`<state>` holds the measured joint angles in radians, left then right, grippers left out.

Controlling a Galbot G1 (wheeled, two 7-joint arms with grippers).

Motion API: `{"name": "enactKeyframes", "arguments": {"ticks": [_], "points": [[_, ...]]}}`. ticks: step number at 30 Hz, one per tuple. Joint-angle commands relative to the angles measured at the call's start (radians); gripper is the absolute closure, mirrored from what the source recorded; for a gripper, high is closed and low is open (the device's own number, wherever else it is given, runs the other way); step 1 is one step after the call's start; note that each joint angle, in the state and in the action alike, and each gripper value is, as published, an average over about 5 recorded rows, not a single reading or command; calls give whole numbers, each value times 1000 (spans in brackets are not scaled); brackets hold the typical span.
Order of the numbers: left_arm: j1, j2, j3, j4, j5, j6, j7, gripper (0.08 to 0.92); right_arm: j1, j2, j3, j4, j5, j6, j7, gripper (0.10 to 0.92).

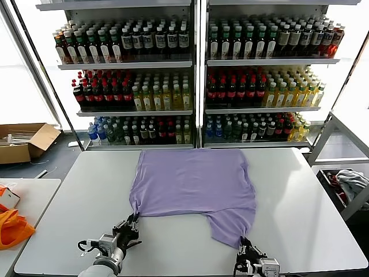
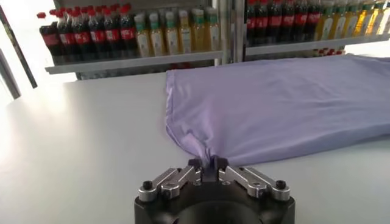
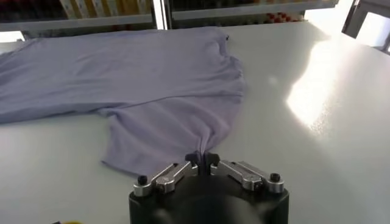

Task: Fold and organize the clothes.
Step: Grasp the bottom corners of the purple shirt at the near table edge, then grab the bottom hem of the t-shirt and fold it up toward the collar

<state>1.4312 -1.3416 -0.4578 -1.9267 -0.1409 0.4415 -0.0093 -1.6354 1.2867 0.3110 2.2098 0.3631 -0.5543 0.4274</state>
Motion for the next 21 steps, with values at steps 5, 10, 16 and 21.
{"name": "enactKeyframes", "arguments": {"ticks": [5,10,16,21], "points": [[-11,-11,1,-14,10,-40,-1,916,5,-1,4,3,-12,34,-40,918],[-30,-19,-2,-29,1,-67,0,916,31,-1,15,10,-22,90,-77,918],[-82,-20,-7,-16,-44,-97,-7,916,100,6,29,0,-46,142,-107,918],[-131,-15,-6,5,-66,-103,-8,916,214,7,39,-34,-41,133,-114,918]]}}
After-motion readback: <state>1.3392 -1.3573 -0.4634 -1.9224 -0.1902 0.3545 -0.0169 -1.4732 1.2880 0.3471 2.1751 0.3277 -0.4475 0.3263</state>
